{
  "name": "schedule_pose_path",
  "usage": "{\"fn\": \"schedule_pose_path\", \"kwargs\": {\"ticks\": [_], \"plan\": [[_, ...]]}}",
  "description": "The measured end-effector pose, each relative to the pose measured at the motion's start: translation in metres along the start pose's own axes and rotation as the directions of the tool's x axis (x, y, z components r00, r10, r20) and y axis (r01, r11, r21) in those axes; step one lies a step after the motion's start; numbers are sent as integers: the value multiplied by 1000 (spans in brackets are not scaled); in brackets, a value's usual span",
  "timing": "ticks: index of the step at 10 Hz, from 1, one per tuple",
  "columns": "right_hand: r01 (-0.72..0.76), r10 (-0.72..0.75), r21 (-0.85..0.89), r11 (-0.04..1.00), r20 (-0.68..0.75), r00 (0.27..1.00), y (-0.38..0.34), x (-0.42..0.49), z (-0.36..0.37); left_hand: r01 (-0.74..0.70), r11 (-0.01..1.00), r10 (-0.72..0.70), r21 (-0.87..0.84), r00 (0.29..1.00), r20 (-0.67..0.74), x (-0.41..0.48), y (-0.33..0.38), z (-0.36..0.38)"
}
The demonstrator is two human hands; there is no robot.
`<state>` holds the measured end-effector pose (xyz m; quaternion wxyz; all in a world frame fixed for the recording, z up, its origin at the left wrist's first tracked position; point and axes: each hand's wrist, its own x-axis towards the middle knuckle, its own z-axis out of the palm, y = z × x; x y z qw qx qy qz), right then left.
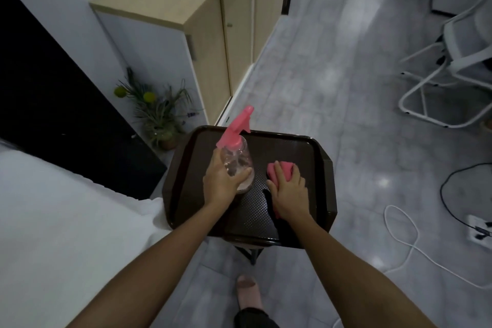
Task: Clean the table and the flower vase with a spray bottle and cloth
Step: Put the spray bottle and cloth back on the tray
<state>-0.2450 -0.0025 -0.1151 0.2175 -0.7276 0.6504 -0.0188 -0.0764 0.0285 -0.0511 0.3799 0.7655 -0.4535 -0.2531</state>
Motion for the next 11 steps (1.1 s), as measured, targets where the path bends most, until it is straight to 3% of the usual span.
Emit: {"fn": "schedule_pose_path", "kwargs": {"ticks": [1,2,3,5,6,8,10,11], "plan": [[-6,-4,-172,985,-60,998,5,-4,-1,-7,1000,7,29,1000,11,0,-3,0],[138,-165,-326,935,-56,985,16,-7,0,-10,998,8,66,1000,30,1,-3,-2],[293,-292,-313,903,54,955,22,-11,1,0,997,-3,71,999,44,0,-3,-2],[240,-203,-225,944,176,963,23,-12,5,68,992,-84,111,985,152,-16,-14,1],[228,-178,-218,949,224,958,16,-13,-5,56,948,-126,313,970,209,-30,-25,-1],[168,-146,-191,967,123,982,-13,-49,0,-155,776,-113,611,919,377,-65,-46,-44],[314,-314,-254,915,41,949,-80,-116,5,-167,695,-127,699,929,348,-122,-77,-137],[465,-465,-249,849,62,883,-142,-146,3,-50,655,-157,754,967,201,-153,-93,-194]]}}
